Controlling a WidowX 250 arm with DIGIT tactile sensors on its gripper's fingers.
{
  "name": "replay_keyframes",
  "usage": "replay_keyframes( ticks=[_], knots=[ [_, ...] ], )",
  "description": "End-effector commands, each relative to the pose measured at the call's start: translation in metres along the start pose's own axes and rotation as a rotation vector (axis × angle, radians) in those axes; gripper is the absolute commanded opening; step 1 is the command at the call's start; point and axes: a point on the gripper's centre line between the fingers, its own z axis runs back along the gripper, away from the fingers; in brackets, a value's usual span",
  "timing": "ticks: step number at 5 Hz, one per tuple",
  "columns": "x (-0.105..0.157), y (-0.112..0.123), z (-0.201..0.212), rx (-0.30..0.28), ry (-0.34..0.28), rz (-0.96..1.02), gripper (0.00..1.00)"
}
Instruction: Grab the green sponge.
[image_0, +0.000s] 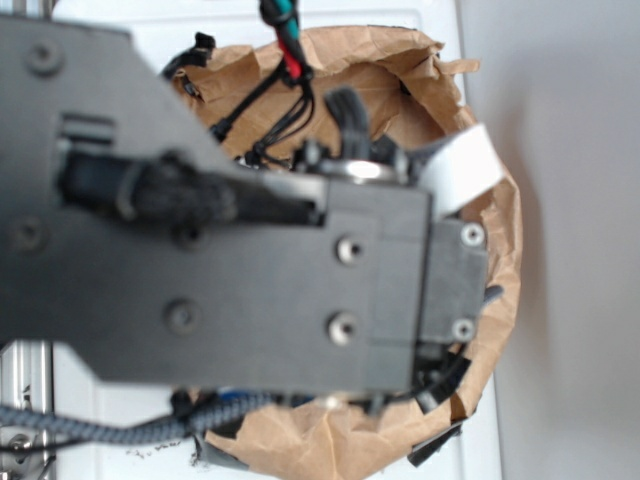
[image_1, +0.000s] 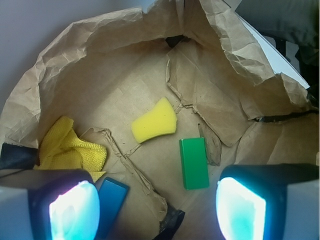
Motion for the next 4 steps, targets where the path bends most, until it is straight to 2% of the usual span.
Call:
replay_keyframes(
  ticks=[1, 2, 3, 4],
  knots=[
    [0.032, 0.023, -0.056, -0.135, -0.009, 0.271, 1.0],
    [0.034, 0.028, -0.087, -0.121, -0.031, 0.333, 1.0],
    [0.034, 0.024, -0.1, -0.11, -0.021, 0.338, 1.0],
    [0.031, 0.026, -0.113, -0.104, -0.056, 0.396, 1.0]
  ],
)
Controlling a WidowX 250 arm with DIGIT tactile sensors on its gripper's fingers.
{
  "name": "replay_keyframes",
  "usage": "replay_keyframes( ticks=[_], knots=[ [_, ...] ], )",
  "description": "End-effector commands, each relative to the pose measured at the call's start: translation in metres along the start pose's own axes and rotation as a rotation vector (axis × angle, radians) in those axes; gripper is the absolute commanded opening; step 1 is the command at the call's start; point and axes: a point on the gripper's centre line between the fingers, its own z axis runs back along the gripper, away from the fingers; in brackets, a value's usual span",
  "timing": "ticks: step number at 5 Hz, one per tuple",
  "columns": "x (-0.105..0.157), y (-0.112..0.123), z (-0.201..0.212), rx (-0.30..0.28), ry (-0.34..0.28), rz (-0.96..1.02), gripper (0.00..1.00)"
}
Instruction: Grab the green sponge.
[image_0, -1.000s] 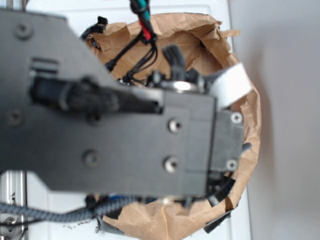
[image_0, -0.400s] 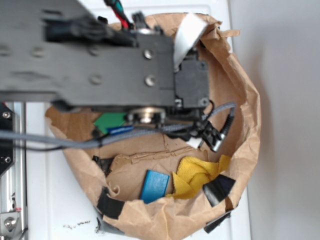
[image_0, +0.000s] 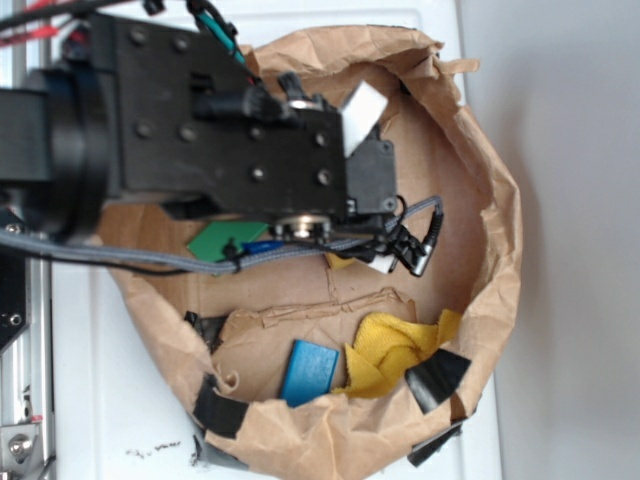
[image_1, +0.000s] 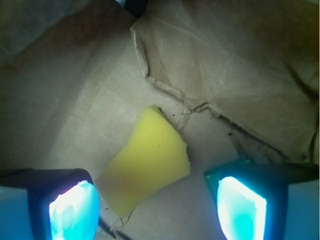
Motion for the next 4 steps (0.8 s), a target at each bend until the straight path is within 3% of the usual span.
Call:
replay_keyframes(
  ticks=[1, 2, 4],
  knots=[
    [0.009, 0.019, -0.009, -0.019, -0.063, 0.117, 1.0],
    [0.004, 0.021, -0.011, -0.037, -0.056, 0.145, 1.0],
    [0.001, 0.001, -0.005, 0.042, -0.037, 0.293, 1.0]
  ],
)
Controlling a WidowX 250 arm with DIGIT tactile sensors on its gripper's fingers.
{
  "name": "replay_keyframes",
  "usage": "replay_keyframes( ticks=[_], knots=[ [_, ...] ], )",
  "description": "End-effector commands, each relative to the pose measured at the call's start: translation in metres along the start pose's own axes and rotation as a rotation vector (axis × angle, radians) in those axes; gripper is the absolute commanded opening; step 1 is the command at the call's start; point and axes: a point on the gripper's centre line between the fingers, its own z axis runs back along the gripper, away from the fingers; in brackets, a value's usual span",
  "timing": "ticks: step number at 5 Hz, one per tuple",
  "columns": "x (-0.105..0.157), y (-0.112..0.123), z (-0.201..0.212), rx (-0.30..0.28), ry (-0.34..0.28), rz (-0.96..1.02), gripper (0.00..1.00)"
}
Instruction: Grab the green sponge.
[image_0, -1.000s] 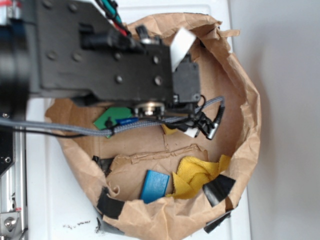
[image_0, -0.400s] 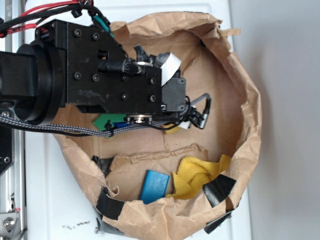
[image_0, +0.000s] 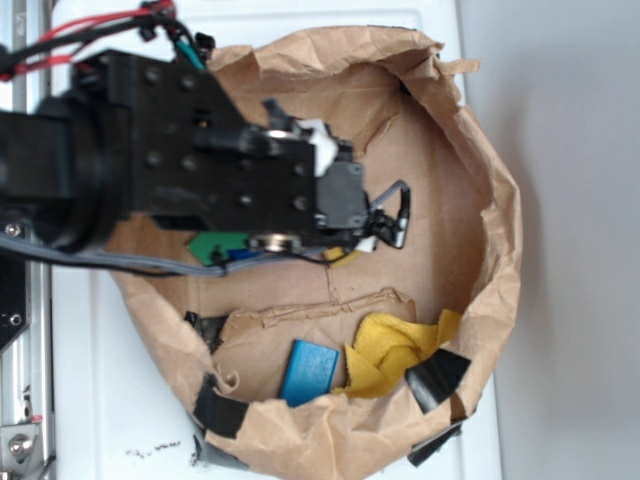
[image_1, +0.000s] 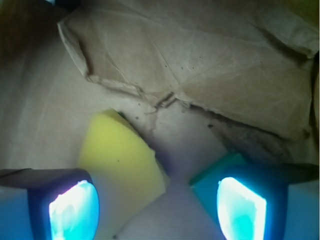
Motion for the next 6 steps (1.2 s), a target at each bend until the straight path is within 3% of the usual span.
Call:
replay_keyframes(
  ticks=[1, 3, 4, 5, 6],
  knots=[
    [-0.002, -0.01, 0.009, -0.014, -0.007, 0.062, 1.0],
    [0.002, -0.018, -0.032, -0.03, -0.08, 0.059, 1.0],
    [0.003, -0.025, -0.043, 0.004, -0.102, 0.072, 0.58],
    [0.004, -0.028, -0.023, 0.007, -0.055, 0.081, 0.0],
    [0.004, -0.028, -0.001, 0.026, 0.01, 0.069, 0.0]
  ],
)
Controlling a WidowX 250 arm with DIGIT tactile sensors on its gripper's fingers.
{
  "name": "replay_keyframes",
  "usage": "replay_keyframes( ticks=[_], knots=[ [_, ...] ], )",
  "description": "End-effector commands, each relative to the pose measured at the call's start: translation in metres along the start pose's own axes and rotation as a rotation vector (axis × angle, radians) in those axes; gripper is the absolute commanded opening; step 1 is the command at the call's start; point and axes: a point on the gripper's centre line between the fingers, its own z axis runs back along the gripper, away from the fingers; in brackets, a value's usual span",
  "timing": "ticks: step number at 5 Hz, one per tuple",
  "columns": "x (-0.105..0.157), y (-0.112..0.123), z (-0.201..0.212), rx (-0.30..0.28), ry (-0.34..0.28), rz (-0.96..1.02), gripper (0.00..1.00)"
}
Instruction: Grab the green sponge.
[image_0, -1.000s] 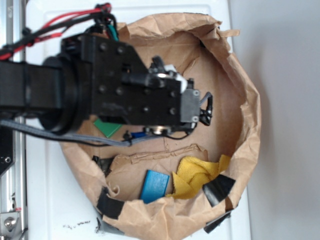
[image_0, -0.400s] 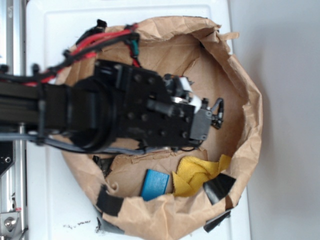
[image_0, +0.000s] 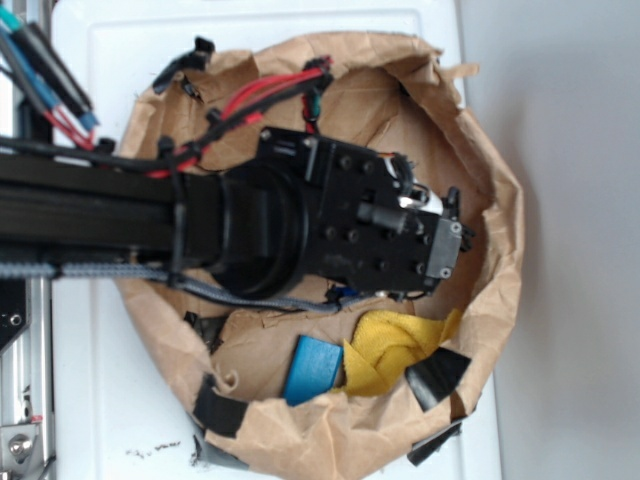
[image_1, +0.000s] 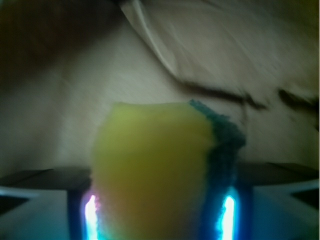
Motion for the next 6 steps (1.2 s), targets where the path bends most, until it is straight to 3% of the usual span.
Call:
replay_keyframes(
  ticks=[1, 2, 3, 4, 5, 6],
  knots=[
    [0.018, 0.011, 0.057, -0.073, 0.132, -0.064, 0.0],
    [0.028, 0.02, 0.087, -0.179, 0.148, -0.194, 0.0],
    [0.034, 0.03, 0.107, -0.235, 0.134, -0.358, 0.0],
    [0.048, 0.044, 0.126, -0.163, 0.234, -0.607, 0.0],
    [0.053, 0.061, 0.143, -0.059, 0.228, -0.814, 0.0],
    [0.057, 0.067, 0.149, -0.011, 0.25, -0.833, 0.0]
  ],
)
